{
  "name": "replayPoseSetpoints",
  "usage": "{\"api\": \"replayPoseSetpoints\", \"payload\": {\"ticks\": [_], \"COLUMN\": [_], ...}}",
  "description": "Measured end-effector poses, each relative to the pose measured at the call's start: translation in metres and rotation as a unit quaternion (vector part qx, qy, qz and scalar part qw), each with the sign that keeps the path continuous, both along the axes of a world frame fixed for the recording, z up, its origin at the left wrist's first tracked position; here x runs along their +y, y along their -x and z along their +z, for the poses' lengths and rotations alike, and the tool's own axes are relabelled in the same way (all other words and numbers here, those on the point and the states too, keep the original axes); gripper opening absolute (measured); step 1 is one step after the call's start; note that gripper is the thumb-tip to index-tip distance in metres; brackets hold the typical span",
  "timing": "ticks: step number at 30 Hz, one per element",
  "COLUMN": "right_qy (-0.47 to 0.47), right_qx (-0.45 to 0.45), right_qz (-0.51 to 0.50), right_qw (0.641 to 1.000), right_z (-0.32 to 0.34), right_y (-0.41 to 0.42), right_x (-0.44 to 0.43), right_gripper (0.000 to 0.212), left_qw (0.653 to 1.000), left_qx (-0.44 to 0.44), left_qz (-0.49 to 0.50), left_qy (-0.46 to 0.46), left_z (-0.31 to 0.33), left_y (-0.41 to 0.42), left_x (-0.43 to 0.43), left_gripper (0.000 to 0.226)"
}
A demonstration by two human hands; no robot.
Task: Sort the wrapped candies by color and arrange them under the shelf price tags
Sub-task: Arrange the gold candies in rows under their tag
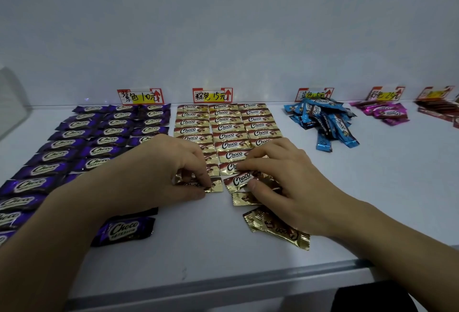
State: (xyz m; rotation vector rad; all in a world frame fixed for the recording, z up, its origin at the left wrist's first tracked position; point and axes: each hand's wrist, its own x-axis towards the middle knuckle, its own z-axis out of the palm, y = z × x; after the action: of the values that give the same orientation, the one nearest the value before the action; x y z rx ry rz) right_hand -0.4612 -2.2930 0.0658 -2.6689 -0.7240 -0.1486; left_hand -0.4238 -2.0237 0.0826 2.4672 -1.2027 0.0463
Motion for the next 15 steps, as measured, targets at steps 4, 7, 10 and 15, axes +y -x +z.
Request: {"api": "replayPoseSetpoints", "payload": {"ticks": [4, 7, 10, 15], "right_qy": [-0.005, -0.128, -0.255, -0.124], "right_qx": [0.007, -0.006, -0.030, 0.016], "right_qz": [0.006, -0.008, -0.056, 0.010], "right_qw": [1.000, 0.992, 0.965, 0.992], "right_z": [0.000, 0.005, 0.015, 0.007], "right_y": [0.000, 0.002, 0.006, 0.038], "right_x": [0.001, -0.006, -0.023, -0.039], "right_gripper": [0.042, 0.035, 0.025, 0.034], "left_qw": [1.000, 1.000, 0.999, 0.997], "left_qx": [-0.007, -0.008, -0.027, -0.056], "left_qz": [-0.003, -0.004, -0.009, -0.036], "left_qy": [0.000, 0.006, 0.029, 0.028], "left_z": [0.000, 0.003, 0.005, 0.008], "left_y": [0.001, 0.003, 0.008, 0.022], "left_x": [-0.001, -0.002, -0.006, -0.026], "left_gripper": [0.015, 0.016, 0.015, 0.036]}}
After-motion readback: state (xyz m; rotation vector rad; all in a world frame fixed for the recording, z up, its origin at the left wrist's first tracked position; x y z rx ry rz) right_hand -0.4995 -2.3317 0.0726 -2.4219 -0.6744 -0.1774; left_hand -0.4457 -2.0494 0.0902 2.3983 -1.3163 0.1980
